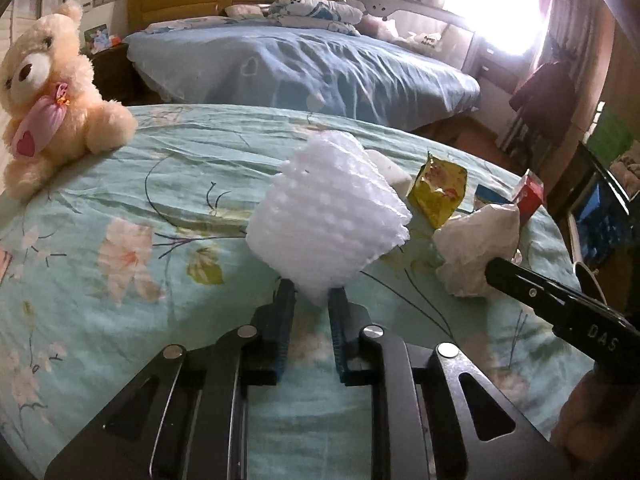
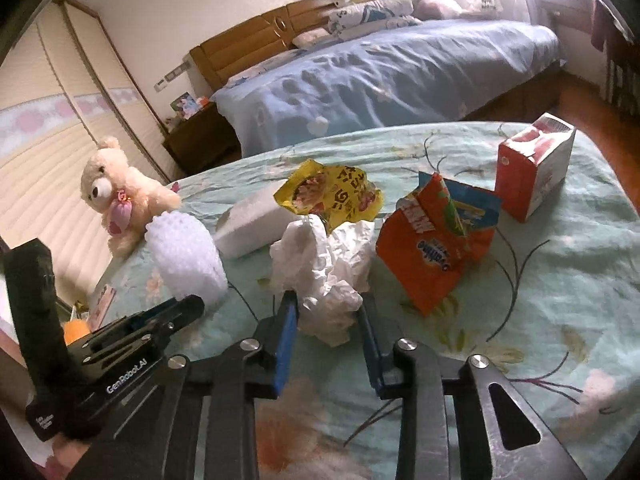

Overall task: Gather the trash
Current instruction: 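Grasp the white foam net sleeve with the left gripper while the right grasps the white tissue, then carry the foam sleeve and tissue over the bin opening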

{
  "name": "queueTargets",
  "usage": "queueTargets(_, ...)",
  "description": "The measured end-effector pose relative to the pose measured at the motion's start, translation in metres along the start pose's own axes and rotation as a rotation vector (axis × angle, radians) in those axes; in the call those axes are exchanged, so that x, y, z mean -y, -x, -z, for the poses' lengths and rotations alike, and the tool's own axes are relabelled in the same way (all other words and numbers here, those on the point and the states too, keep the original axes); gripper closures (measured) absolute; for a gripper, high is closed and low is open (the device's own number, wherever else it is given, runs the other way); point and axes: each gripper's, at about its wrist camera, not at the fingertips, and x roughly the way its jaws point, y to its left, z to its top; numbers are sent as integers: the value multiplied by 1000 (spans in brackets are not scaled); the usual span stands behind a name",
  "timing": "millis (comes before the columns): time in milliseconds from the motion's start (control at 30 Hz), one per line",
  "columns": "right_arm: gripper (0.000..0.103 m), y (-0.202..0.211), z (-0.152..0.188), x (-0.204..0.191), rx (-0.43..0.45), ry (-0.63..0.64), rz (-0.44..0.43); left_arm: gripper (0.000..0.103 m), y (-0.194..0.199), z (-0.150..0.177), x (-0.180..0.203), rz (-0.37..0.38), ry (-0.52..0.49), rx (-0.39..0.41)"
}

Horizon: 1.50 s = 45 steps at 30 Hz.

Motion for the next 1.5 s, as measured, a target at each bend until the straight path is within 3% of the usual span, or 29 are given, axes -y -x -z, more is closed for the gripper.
queueTargets(400, 75, 57, 29, 14, 42, -40, -17, 92, 43, 32, 22, 57, -2, 25)
queueTargets(1000, 75, 156, 84, 84, 140, -162, 97, 92, 75, 74, 136, 203, -191, 1)
queueTargets(1500, 75, 204, 93, 141, 215, -248, 195, 92, 64, 79, 217, 302, -336, -23)
